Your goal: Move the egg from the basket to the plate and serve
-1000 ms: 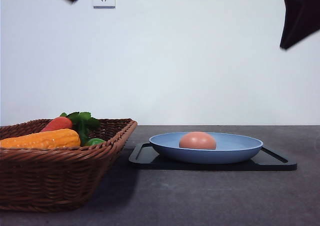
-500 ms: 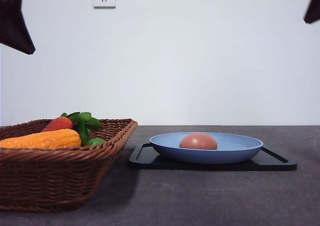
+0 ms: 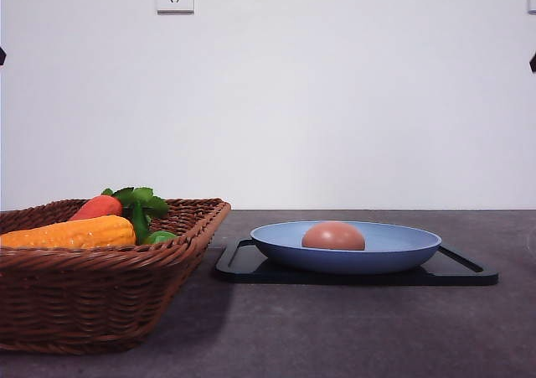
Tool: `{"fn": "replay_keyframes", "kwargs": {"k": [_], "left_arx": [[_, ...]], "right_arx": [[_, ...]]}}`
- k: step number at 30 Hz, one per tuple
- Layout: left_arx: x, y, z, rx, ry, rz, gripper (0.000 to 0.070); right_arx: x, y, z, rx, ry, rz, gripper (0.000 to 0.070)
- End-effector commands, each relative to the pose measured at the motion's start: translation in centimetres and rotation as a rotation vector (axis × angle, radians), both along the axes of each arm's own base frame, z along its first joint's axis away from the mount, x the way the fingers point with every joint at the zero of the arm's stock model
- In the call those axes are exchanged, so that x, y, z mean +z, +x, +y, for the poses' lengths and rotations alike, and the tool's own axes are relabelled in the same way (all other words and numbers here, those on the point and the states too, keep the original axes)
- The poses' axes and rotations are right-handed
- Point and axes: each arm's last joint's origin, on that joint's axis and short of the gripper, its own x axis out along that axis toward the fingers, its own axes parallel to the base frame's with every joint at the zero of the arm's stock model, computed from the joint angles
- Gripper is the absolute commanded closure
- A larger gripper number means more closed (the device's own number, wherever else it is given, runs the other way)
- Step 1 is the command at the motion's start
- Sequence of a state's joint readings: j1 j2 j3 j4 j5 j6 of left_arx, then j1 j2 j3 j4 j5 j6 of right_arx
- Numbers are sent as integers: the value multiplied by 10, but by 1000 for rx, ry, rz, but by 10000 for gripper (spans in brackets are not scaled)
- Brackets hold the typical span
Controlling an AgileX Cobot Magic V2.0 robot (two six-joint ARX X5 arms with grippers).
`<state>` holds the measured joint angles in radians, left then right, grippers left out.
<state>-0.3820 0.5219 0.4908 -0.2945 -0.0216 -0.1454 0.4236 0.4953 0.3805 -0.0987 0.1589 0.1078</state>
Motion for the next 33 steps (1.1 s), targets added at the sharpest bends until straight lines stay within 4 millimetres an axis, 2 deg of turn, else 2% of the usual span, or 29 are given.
{"fn": "replay_keyframes", "kwargs": {"k": [1,8,13,16,19,25,33], "left_arx": [[4,1,-1,-5,-12,-14,700],[4,0,-1,-6,-11,-12,700],[15,-27,14,2,42,-156,700],[20,-44,27,78,36,-261,700],[16,-53,37,185,44,-325,700],[-18,-45,47,342,56,-348,700],[-76,-30,51,391,30,-255,700]], "right_arx": [[3,0,1,2,1,-13,700],[3,0,1,2,1,-13,700],[3,0,1,1,1,-13,700],[3,0,1,1,1,-13,700],[3,0,1,2,1,-13,700],[3,0,1,1,1,-13,700],[3,0,1,2,1,-13,700]]}}
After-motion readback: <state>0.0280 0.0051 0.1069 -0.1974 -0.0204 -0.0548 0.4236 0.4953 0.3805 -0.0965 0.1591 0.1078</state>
